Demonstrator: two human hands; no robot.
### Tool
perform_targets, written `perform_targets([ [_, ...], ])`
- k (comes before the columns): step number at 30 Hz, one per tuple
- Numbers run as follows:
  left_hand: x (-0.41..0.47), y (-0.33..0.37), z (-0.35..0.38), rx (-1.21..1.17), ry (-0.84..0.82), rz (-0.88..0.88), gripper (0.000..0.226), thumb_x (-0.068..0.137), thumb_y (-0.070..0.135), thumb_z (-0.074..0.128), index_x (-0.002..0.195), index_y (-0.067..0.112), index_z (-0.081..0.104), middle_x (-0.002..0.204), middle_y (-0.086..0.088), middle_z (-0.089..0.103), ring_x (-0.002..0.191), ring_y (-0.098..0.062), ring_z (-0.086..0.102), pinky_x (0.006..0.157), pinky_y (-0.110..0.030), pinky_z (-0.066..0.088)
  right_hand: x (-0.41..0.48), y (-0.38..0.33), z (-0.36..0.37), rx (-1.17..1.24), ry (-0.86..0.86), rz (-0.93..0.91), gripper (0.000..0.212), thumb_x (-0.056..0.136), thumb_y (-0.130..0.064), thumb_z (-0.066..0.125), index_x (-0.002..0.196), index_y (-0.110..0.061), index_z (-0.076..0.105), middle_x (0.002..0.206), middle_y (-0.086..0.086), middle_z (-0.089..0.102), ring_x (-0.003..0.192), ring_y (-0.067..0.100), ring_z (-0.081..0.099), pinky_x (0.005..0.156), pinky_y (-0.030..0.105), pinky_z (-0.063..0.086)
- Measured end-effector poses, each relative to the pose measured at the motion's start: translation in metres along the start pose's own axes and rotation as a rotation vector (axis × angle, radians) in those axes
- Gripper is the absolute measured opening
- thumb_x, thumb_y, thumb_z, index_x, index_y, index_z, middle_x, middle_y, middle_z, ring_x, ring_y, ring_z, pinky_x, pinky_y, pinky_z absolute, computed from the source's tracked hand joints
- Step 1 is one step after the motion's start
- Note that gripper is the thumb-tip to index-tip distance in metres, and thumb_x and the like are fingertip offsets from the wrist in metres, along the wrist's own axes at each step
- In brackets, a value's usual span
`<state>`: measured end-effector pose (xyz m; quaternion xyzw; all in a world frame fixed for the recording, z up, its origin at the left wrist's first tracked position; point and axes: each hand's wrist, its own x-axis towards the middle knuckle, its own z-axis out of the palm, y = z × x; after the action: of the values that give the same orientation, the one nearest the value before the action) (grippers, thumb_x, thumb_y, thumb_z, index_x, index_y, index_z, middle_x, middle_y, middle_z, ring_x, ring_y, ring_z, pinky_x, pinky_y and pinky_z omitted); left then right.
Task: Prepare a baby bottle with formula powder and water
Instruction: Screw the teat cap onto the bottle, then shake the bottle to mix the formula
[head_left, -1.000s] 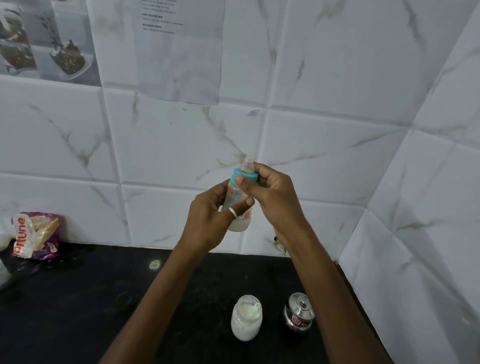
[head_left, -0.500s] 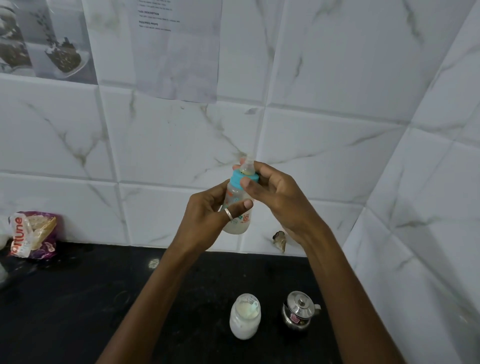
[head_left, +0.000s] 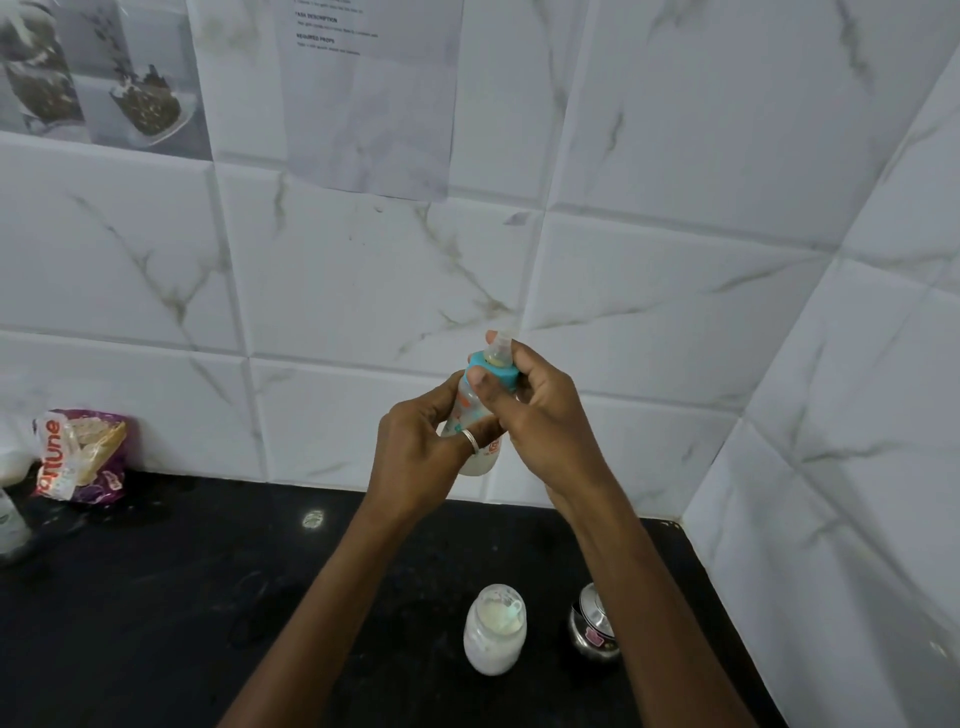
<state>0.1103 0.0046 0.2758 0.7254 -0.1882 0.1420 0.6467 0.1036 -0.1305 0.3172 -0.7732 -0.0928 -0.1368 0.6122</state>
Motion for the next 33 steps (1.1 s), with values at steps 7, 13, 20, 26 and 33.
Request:
perform_targets([
  [7, -0.001, 0.002, -0.003, 0.009, 0.070, 0.001, 0.043, 0.087, 0.022, 0.078, 0.128, 0.035, 0.068, 0.108, 0.021, 0.075, 0.103, 0.000, 0.071, 0.083, -0.016, 0.056, -0.003, 0.010, -0.003, -0.014, -0.086, 0.086, 0.090, 0.076, -0.077, 0.069, 0.151, -0.036, 0.040, 0.147, -0.011, 0.055, 0.134, 0.015, 0.056, 0.109, 0.046, 0.051],
  [13, -0.009, -0.001, 0.003, 0.067, 0.119, 0.052, 0.050, 0.085, 0.013, 0.077, 0.132, 0.024, 0.067, 0.116, 0.016, 0.074, 0.108, 0.005, 0.067, 0.085, -0.007, 0.049, -0.018, 0.023, 0.007, 0.070, -0.139, 0.165, 0.047, 0.091, -0.052, 0.071, 0.132, -0.036, 0.055, 0.117, -0.008, 0.071, 0.110, 0.012, 0.071, 0.095, 0.048, 0.060],
  [20, -0.022, -0.021, -0.005, 0.107, -0.022, -0.021, 0.068, 0.079, 0.022, 0.078, 0.141, 0.038, 0.055, 0.131, 0.024, 0.065, 0.123, 0.007, 0.059, 0.099, -0.014, 0.047, -0.025, 0.037, 0.010, 0.089, -0.122, 0.197, 0.043, 0.092, -0.048, 0.071, 0.131, -0.038, 0.056, 0.120, -0.010, 0.070, 0.112, 0.014, 0.071, 0.092, 0.047, 0.061],
  [26, -0.033, -0.034, -0.033, 0.040, -0.043, -0.101, 0.061, 0.090, 0.023, 0.075, 0.146, 0.029, 0.052, 0.140, 0.022, 0.060, 0.131, 0.007, 0.053, 0.108, -0.019, 0.043, -0.031, 0.048, 0.009, 0.065, -0.122, 0.216, 0.052, 0.086, -0.051, 0.071, 0.132, -0.033, 0.054, 0.124, -0.006, 0.066, 0.115, 0.016, 0.067, 0.087, 0.045, 0.063],
  [33, -0.034, -0.034, -0.050, -0.114, 0.170, -0.188, 0.030, 0.094, 0.035, 0.065, 0.123, 0.029, 0.069, 0.117, 0.013, 0.074, 0.115, -0.003, 0.067, 0.097, -0.021, 0.052, -0.031, 0.047, 0.012, 0.140, -0.131, 0.192, 0.055, 0.080, -0.045, 0.075, 0.129, -0.031, 0.055, 0.123, -0.004, 0.067, 0.116, 0.021, 0.068, 0.084, 0.045, 0.064],
])
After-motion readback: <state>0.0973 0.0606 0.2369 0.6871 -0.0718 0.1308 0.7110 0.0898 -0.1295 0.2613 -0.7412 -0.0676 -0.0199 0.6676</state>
